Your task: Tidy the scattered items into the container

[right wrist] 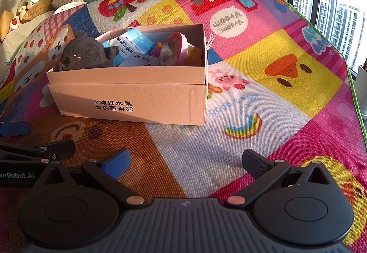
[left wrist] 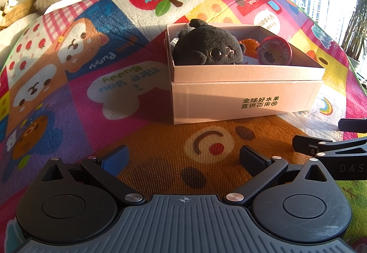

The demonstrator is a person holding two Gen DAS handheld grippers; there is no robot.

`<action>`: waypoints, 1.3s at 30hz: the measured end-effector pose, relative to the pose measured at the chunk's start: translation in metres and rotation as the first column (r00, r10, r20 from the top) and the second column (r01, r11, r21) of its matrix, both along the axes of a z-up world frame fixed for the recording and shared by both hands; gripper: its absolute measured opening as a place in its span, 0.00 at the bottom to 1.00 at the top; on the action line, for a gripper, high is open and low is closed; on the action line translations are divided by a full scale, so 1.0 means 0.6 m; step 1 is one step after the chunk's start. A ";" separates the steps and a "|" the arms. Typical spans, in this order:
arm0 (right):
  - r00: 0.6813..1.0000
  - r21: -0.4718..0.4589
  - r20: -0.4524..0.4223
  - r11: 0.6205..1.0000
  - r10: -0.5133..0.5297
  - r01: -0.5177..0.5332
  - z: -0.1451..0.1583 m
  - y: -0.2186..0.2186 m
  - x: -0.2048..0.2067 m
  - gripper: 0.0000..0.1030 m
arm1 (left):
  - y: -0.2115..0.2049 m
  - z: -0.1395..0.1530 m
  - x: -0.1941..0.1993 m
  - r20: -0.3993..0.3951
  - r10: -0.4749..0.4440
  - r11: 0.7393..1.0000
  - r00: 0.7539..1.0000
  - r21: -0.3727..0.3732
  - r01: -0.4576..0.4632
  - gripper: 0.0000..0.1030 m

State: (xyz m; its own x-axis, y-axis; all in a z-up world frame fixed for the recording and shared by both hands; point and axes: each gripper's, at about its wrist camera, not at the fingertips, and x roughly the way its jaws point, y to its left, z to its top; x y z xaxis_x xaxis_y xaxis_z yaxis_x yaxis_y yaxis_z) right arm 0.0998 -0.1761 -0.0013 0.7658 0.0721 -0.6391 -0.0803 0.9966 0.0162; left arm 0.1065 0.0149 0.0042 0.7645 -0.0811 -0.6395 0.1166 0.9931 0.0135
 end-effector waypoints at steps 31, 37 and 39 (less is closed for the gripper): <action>1.000 0.002 0.001 1.000 0.000 0.000 0.000 0.001 0.000 1.00 | 0.002 0.002 0.007 -0.029 0.025 1.000 0.999 -0.017 -0.026 1.00; 1.000 0.001 0.000 1.000 0.000 0.000 0.000 0.001 0.000 1.00 | 0.002 0.002 0.007 -0.025 0.028 0.999 0.999 -0.018 -0.028 1.00; 1.000 0.001 0.000 1.000 0.000 0.000 0.000 0.001 0.000 1.00 | 0.001 0.002 0.006 -0.025 0.028 0.999 0.999 -0.019 -0.028 1.00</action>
